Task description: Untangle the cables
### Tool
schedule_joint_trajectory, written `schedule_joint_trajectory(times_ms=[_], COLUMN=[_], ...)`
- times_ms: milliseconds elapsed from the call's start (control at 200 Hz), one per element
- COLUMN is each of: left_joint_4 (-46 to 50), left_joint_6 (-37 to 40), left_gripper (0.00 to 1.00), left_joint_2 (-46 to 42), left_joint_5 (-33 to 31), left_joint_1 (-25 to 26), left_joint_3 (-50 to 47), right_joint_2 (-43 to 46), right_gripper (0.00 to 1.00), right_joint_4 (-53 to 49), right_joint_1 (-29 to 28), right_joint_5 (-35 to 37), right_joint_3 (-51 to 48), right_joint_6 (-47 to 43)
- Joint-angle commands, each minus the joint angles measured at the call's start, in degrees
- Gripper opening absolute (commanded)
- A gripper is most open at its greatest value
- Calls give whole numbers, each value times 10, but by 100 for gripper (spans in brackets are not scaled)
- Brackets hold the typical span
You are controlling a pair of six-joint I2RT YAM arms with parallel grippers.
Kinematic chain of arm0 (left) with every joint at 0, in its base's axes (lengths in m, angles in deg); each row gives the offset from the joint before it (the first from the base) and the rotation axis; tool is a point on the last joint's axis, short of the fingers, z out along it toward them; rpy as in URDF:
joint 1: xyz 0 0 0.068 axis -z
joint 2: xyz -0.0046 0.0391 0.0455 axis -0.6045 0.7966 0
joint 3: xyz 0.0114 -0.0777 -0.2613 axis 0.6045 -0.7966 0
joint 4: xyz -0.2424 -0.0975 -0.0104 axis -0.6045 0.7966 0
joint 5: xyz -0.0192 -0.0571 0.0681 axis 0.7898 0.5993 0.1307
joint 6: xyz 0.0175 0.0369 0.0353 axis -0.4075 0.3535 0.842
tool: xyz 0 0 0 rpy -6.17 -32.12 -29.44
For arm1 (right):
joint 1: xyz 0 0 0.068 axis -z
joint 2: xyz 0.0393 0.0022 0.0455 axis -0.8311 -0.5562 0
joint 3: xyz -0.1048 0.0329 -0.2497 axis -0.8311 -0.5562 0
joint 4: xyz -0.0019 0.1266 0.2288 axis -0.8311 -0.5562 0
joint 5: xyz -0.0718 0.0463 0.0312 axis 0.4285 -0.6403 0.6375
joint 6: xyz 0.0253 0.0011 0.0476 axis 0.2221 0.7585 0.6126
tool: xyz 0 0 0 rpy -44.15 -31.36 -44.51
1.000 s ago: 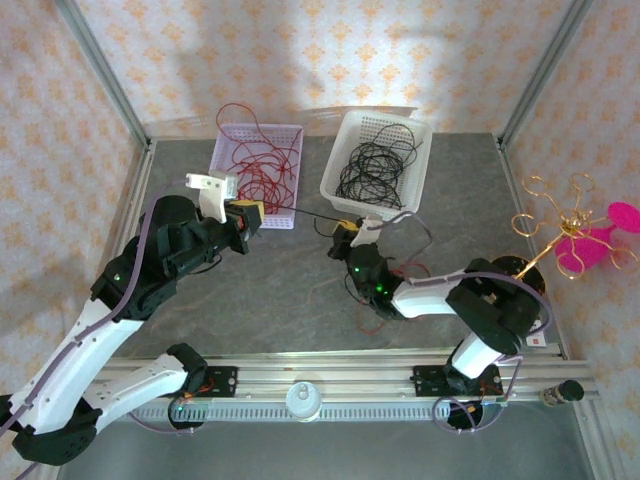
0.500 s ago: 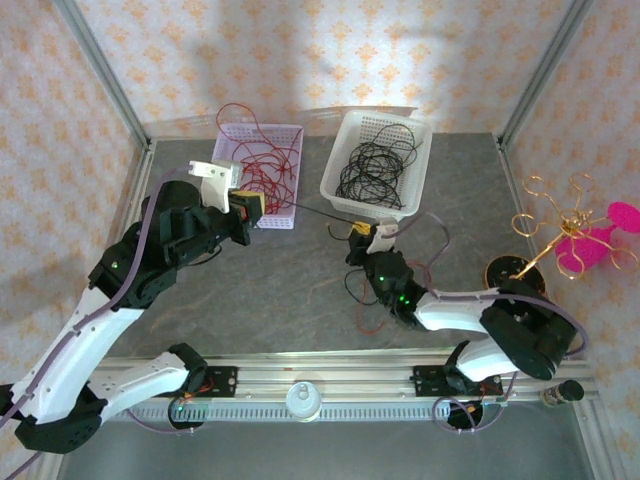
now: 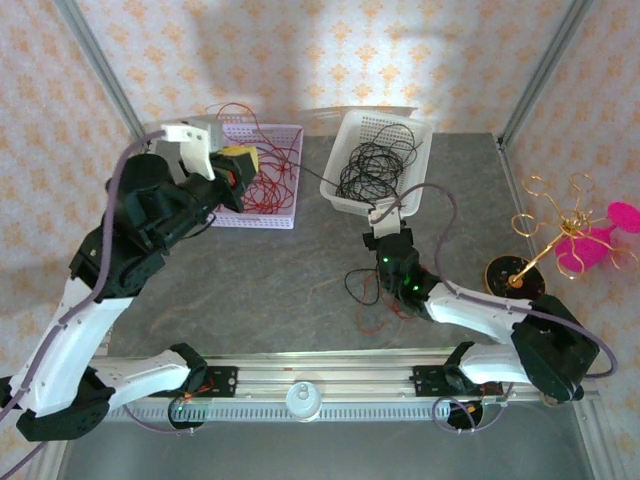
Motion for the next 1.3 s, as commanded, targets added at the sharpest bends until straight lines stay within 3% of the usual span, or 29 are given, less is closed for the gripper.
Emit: schedule_joint_trajectory(times_ms=[0,60,130,230,350,450,691,891,1166,1296], left_joint_4=[16,18,13,-14,-46,-78,-220,-390,-459,-428], left_joint_6=[29,31,29,21,24,23,14,8,25,33], left_gripper=[0,0,0,0,0,0,0,0,0,0], left_joint_2=[5,9,15,27,65,100,175,272,522,673], left_joint_5=[-5,-8,-1,10,-7,-13,-29,-29,-26,-30], left_joint_1=[-4,-4,-4,-4,-4,-4,-4,-4,-5,-5], left_joint_3=[45,49,44,18,8,13,26,17,199,363], right_joint_2=[-33,-31,-4,43,95,143,227,299,335,337], right_gripper=[18,9,0,0,31,46,49,48,48,47], right_joint_4=[42,28,-15,-63,-146,-199,-336,-376,-425,-430], right_joint_1=[15,29,47,77,107,121,123,123,123,123], right_joint_5=[65,50,-16,-118,-188,-236,-264,-250,-267,-291], right_joint_3=[-6,4,16,29,51,52,56,33,36,25], right_joint_6=[-105,-84,-27,60,139,190,310,338,345,360])
